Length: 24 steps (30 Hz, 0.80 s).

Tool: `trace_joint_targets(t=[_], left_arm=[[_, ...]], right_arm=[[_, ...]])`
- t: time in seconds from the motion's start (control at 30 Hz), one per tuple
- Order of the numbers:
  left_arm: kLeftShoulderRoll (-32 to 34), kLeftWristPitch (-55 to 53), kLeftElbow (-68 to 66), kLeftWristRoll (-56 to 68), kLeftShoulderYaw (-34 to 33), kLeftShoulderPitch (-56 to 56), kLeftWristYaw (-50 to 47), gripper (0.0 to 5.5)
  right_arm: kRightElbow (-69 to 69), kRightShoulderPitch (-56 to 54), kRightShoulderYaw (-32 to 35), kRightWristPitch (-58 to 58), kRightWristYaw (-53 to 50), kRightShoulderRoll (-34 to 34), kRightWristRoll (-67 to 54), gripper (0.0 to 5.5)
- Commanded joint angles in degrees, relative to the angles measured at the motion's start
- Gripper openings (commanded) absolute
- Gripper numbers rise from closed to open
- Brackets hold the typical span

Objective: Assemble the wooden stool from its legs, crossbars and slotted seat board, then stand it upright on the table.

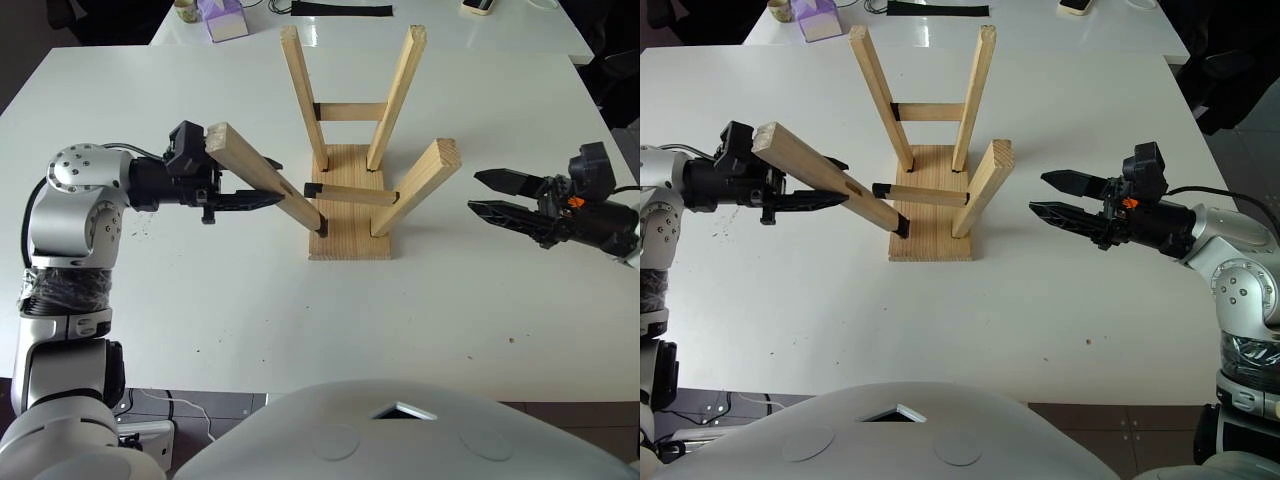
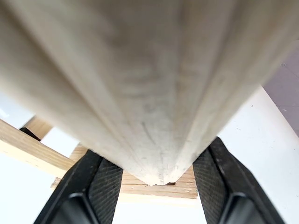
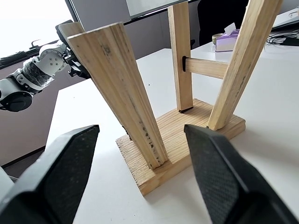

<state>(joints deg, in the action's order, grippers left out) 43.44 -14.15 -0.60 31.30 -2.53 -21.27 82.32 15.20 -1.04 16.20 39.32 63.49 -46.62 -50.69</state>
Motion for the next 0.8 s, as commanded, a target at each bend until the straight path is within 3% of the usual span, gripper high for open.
trace_joint_targets(t=[0.03, 0.8], left_arm=[[-0.33, 2.34, -0.71, -2.39, 1.5, -1.05, 0.1, 2.09], [2.35, 3.31, 0.3, -3.9, 4.08, -0.51, 3.35, 2.09]], right_arm=[[0.73, 0.05, 0.06, -0.58, 0.47, -0.47, 0.83, 3.35], [2.03, 1.67, -0.32, -1.84, 0.49, -0.16, 2.11, 3.35]])
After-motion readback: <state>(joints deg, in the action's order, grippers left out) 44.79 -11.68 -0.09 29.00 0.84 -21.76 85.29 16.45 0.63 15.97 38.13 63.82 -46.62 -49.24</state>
